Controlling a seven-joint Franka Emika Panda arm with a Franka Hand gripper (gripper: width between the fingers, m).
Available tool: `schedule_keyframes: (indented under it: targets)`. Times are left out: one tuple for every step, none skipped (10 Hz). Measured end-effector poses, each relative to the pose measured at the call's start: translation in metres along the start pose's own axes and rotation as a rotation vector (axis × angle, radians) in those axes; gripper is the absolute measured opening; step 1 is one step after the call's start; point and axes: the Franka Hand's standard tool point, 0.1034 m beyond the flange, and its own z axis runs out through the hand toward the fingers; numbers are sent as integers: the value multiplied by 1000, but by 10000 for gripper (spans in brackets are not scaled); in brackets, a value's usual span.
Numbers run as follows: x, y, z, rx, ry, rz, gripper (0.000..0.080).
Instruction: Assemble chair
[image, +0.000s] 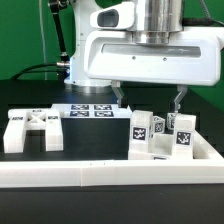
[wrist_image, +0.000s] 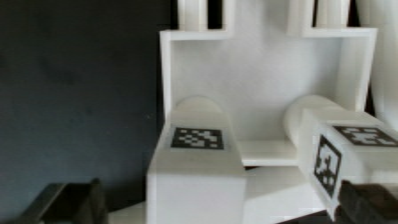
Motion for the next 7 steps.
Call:
schedule_keyframes:
  targets:
    - [-6,6,4,1,15,4,649]
    - [-11,10,9,0,26,6,649]
    - [-14,12,12,-2,27,8,649]
    - [-12,11,11,0,30,7,649]
    - [-12,11,11,0,30,7,649]
    - [-12,11,11,-1,29,7,649]
    - [-12,11,12,1,36,6,649]
